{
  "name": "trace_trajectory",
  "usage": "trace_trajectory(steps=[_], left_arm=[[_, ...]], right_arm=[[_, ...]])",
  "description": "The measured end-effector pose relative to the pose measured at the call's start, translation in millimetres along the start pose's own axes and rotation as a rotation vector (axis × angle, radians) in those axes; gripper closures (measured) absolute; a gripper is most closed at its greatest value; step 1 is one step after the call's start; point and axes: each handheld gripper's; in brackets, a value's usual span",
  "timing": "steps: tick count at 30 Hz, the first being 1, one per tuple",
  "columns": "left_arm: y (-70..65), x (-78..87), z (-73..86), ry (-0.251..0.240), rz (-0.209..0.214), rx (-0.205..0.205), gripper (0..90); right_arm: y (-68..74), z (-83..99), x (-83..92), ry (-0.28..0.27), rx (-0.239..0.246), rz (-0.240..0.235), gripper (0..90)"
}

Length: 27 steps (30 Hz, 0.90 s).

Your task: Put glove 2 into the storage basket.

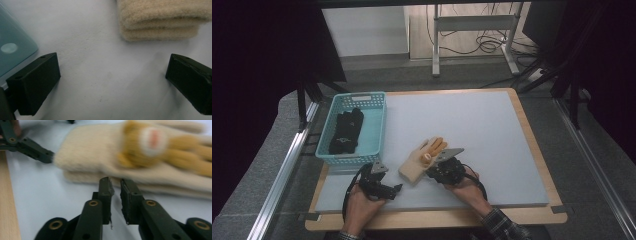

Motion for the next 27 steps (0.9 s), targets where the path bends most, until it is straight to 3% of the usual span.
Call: trace_trajectory(steps=[5,13,21,27], left_arm=[[-0.2,-0.5,0.6,-0.010,0.002,0.010,0.0],[-0.2,-0.5,0.7,-0.009,0.001,0.010,0.0],[-0.1,-0.5,0.6,-0.009,0.003,0.010,0.0],[0.0,-0.2,0.6,-0.006,0.002,0.007,0.0]], right_arm=[[-22.4,15.7,23.2,-0.007,-0.051,0.058,62.6],[-65.0,56.0,62.7,-0.010,-0.135,0.216,32.8],[-84.3,79.7,83.8,0.016,-0.169,0.320,21.3],[-90.5,87.1,88.0,0.017,-0.188,0.328,17.6]])
Point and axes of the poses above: each handheld gripper's, and its own axes: x roughly backward along the jaws, z roughly out of its underside, y roughly to its left
